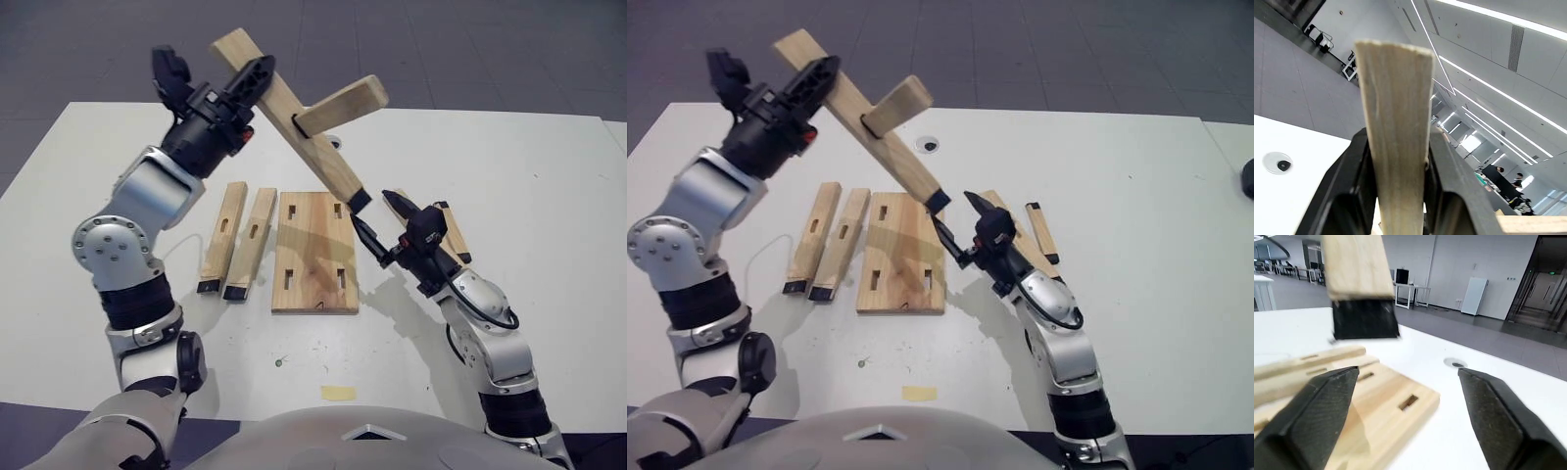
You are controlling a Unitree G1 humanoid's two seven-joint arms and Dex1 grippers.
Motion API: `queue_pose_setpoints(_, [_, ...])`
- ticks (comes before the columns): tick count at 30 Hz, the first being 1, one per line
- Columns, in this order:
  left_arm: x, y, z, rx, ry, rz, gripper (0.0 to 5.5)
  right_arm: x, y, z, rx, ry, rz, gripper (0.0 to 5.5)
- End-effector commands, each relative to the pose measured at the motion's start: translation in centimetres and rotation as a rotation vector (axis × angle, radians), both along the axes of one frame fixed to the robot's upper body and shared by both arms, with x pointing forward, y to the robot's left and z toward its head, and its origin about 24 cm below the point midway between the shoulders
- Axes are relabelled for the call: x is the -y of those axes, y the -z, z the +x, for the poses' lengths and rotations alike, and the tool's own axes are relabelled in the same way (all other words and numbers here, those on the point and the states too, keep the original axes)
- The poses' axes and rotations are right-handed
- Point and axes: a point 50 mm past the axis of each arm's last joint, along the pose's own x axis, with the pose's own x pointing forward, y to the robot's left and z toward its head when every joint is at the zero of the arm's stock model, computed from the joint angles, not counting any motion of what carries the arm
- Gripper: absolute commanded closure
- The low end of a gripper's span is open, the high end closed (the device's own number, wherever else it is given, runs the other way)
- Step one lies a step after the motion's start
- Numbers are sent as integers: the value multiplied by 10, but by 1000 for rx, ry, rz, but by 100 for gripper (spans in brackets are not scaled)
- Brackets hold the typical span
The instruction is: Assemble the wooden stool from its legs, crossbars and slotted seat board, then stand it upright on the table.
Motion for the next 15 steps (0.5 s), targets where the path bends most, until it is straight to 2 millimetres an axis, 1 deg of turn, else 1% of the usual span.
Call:
queue_pose_setpoints(1, [-32, -3, -10, 21, -78, 97, 446, 17, 21, -9, -142, 43, -155, 107])
queue_pose_setpoints(4, [-52, 6, -25, -5, -81, 131, 446, 20, 32, -20, -239, 23, -232, 58])
queue_pose_setpoints(7, [-59, 22, -41, -55, -37, 170, 446, 21, 37, -29, -306, -10, -253, 15])
queue_pose_setpoints(10, [-62, 30, -51, -66, -10, 184, 446, 11, 35, -34, -324, -78, -227, 10])
queue_pose_setpoints(13, [-65, 37, -50, -95, -57, 261, 446, -4, 33, -31, -309, -126, -179, 10])
queue_pose_setpoints(15, [-64, 42, -49, -113, -78, 314, 446, -11, 32, -29, -297, -154, -176, 10])
